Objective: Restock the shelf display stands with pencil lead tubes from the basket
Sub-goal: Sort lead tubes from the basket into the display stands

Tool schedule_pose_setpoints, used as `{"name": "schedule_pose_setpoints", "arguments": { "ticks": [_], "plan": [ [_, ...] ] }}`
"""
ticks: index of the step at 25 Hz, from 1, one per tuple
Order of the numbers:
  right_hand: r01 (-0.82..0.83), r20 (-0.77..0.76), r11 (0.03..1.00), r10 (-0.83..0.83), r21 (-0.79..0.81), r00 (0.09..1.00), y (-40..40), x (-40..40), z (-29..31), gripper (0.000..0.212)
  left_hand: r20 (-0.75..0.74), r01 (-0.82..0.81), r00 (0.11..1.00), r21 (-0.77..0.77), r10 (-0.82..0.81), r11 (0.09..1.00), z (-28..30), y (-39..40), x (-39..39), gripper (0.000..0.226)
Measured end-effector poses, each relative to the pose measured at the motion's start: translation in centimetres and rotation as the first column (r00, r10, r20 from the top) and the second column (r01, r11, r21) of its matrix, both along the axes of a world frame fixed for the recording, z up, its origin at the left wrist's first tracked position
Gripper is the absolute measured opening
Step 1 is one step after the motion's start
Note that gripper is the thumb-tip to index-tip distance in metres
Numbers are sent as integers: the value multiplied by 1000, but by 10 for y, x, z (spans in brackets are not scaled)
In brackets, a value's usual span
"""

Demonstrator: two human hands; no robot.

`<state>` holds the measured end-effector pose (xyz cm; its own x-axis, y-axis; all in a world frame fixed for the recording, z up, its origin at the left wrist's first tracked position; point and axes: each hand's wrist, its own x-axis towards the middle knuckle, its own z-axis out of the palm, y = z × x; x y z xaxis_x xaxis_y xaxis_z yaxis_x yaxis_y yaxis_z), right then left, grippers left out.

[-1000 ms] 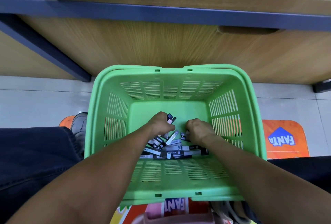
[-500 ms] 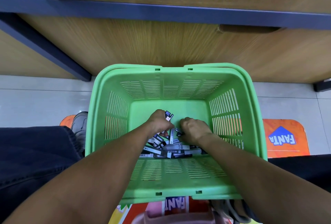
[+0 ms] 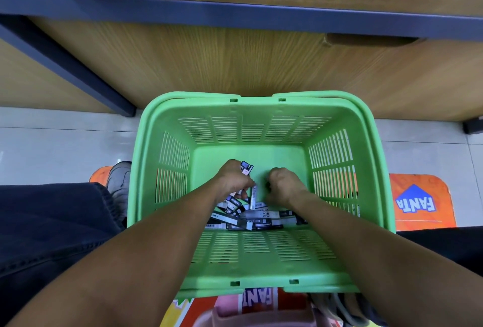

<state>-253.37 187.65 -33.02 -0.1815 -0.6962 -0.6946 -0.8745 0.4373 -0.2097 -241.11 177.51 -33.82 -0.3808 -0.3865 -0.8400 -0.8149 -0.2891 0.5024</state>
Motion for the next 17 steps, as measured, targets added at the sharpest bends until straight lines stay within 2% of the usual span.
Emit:
{"name": "schedule_pose_setpoints", "arguments": {
  "ticks": [1, 3, 6, 7, 9, 12, 15, 17],
  "plan": [
    [120, 74, 993, -120, 4, 990, -7, -6, 3, 16, -32, -58, 998, 40, 59, 998, 0, 0, 0, 28],
    [343, 267, 939, -340, 36, 902, -17, -15, 13, 20, -95, -205, 971, 152, 221, 967, 4, -2, -1, 33],
    [545, 494, 838, -484, 26, 722, -25, -23, 32, 15, -107, -336, 918, 295, 381, 894, 18, -9, -3, 77],
    [576, 561, 817, -492, 31, 666, -27, -23, 40, 13, -122, -352, 904, 333, 410, 875, 24, -11, -3, 78],
    [589, 649, 807, -468, 38, 599, -29, -25, 55, 13, -166, -347, 890, 359, 425, 866, 38, -16, -4, 63],
    [589, 708, 808, -431, 27, 560, -29, -29, 77, 26, -224, -315, 892, 316, 393, 895, 64, -20, -2, 56],
    [620, 763, 783, -427, 44, 485, -29, -39, 100, 26, -299, -261, 892, 274, 340, 925, 91, -25, -1, 58],
    [624, 783, 780, -414, 42, 465, -27, -46, 121, 28, -374, -186, 889, 230, 264, 955, 113, -26, 0, 49]
  ]
}}
